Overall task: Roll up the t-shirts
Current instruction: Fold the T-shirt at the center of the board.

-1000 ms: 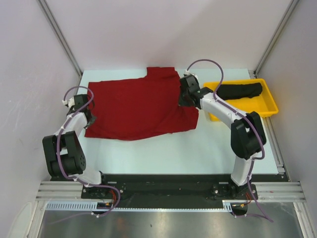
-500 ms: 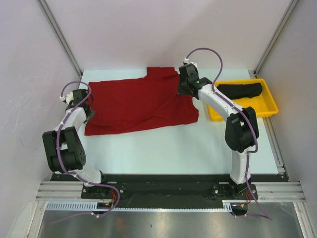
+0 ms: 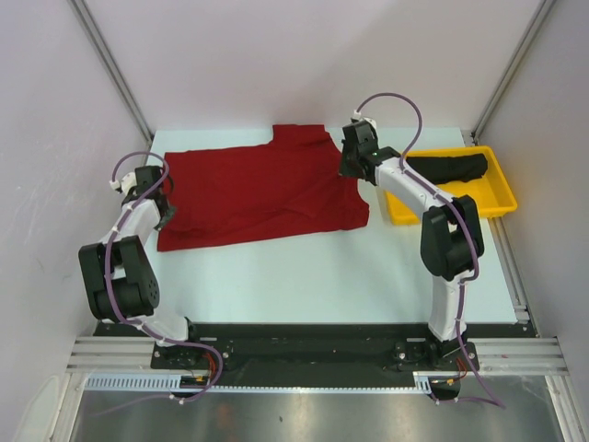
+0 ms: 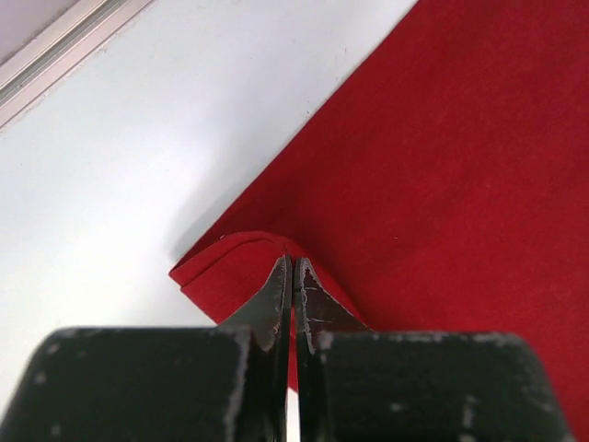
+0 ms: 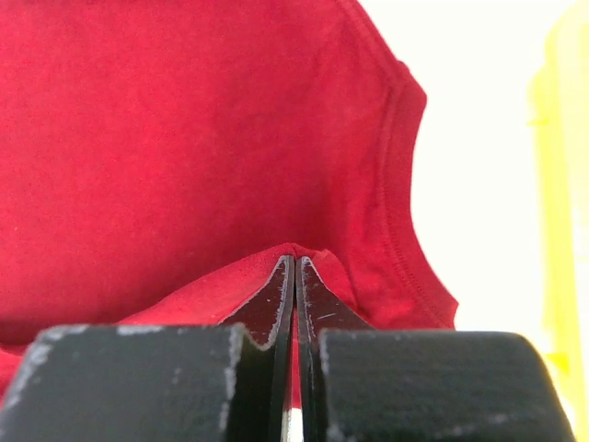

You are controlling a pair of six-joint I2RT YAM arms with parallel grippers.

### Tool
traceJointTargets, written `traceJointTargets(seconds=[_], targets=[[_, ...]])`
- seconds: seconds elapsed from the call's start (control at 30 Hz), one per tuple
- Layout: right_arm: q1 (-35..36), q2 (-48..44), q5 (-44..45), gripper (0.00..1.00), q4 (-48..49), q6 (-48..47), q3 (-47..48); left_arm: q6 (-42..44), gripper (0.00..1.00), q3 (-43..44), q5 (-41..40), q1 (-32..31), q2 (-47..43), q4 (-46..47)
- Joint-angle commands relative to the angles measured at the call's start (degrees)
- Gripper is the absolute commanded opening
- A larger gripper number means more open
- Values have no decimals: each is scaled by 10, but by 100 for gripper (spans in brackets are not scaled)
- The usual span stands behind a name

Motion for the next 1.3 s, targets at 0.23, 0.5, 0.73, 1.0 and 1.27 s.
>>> traceJointTargets(seconds=[0.23,0.5,0.73,1.0,1.27], targets=[[-35,-37,-17,0,61,12,-55,-8,0,7,-11,10,-27,20],[-41,-34,-31,0,73,12,-64,-12,0,14,-22,18,-24,17],[-44,-17,-55,0,78,12,-51,-8,0,24,-10,20,3,29],[-44,12,-69,0,84,10,-30,-9,0,31,-9,23,30,37],[-47,63,-77,0,69,7,30,5,9,54,5,28,74,54]])
